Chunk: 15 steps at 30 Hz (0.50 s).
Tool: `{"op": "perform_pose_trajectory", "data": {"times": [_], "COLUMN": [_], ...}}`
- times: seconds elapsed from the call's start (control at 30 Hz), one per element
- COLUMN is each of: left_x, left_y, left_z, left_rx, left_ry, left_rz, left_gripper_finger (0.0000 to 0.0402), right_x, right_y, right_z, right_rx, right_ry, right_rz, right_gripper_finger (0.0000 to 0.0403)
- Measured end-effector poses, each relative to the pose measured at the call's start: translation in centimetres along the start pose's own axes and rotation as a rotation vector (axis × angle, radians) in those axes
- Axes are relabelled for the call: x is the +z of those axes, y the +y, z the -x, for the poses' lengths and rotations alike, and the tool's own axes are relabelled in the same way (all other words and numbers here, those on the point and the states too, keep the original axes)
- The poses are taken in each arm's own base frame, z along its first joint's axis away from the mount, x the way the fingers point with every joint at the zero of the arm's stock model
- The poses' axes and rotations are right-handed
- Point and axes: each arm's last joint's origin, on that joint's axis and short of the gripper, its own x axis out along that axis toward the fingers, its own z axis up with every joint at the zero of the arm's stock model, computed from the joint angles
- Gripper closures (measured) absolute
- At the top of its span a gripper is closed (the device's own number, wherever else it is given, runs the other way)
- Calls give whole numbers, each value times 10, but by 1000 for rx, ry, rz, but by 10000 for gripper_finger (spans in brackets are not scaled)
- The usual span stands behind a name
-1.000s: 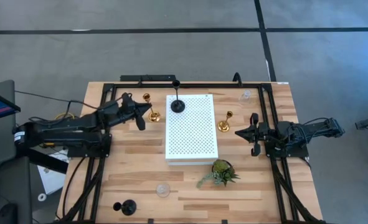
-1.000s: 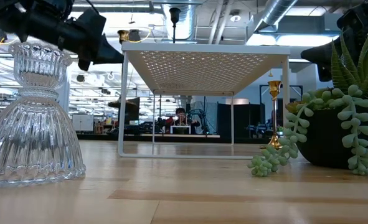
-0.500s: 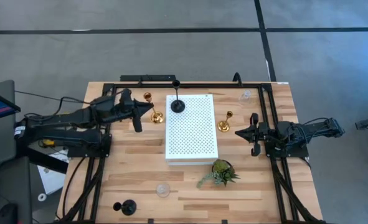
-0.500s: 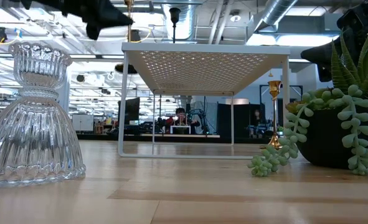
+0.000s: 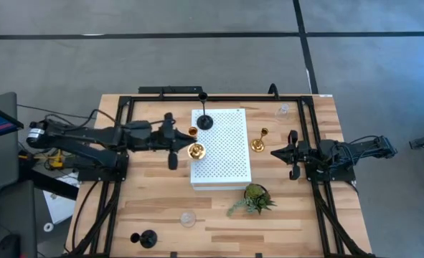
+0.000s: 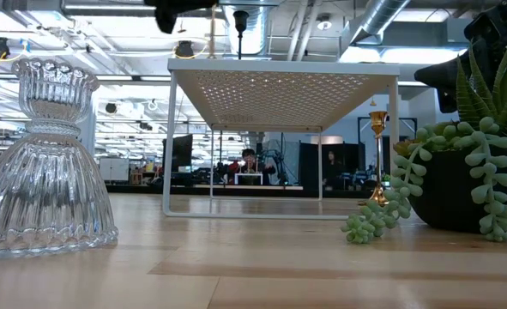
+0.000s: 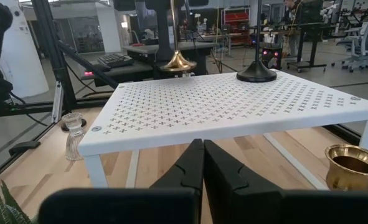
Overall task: Pick & Place candle stick holders
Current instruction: Put the left gold candle holder on the shelf
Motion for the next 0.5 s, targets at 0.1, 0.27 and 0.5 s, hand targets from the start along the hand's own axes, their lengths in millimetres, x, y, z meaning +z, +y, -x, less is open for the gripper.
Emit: {"op": "perform_pose_trajectory", "data": {"times": [0.1,0.27,0.5], "left_x": [1,-7,-6], "left_y": [-2,-1,7], "left_z": [-14,-33,-39], "left_rx": [37,96,97], "left_ry": [23,55,19], "left_rz": [-42,-92,-85], "left_gripper_finger": [389,389,389], "right_x": [0,0,0], "right_y": [0,0,0], "right_z": [0,0,0], "right_rx": [0,0,0], "right_ry": [0,0,0], "right_rz": [0,0,0], "right_gripper_finger": [402,402,402]}}
